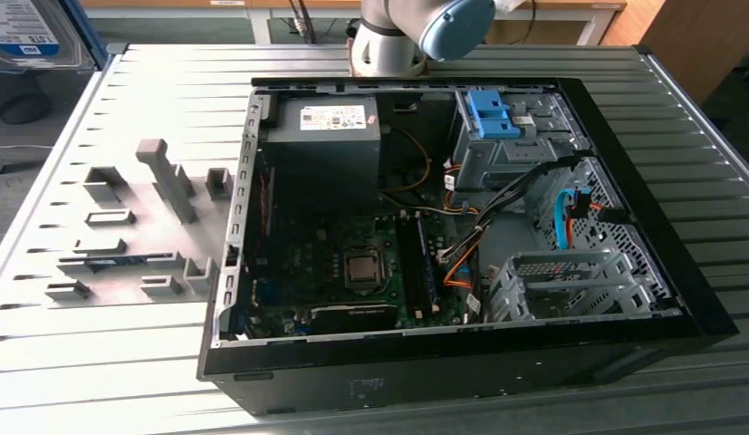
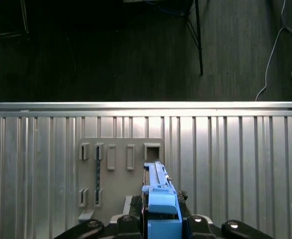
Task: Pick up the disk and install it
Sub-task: 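Pick up the disk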
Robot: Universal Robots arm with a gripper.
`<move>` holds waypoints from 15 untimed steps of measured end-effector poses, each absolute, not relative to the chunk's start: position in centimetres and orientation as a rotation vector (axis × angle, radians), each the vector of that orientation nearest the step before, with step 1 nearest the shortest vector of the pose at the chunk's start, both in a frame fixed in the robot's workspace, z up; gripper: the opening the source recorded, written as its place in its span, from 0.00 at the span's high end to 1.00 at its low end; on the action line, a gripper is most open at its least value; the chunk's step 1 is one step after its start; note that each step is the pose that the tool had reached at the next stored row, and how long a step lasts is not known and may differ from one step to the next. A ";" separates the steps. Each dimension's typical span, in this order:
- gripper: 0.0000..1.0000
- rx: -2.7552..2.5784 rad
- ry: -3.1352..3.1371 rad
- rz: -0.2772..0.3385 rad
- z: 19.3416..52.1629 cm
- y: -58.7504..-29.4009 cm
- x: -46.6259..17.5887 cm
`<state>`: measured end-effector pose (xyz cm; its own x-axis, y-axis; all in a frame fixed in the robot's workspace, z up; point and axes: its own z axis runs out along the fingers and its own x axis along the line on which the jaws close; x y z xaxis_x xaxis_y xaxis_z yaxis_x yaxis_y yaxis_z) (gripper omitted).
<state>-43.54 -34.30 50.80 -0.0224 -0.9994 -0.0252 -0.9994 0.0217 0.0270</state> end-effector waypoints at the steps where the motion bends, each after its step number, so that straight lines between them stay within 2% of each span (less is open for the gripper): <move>1: 0.64 2.196 -2.245 -0.058 50.8 -34.3 -43.5; 15: 0.64 2.196 -2.245 -0.058 50.8 -34.3 -41.6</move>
<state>-41.60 -34.30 50.82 -0.0224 -0.9994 -0.0250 -0.9994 0.0217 0.0272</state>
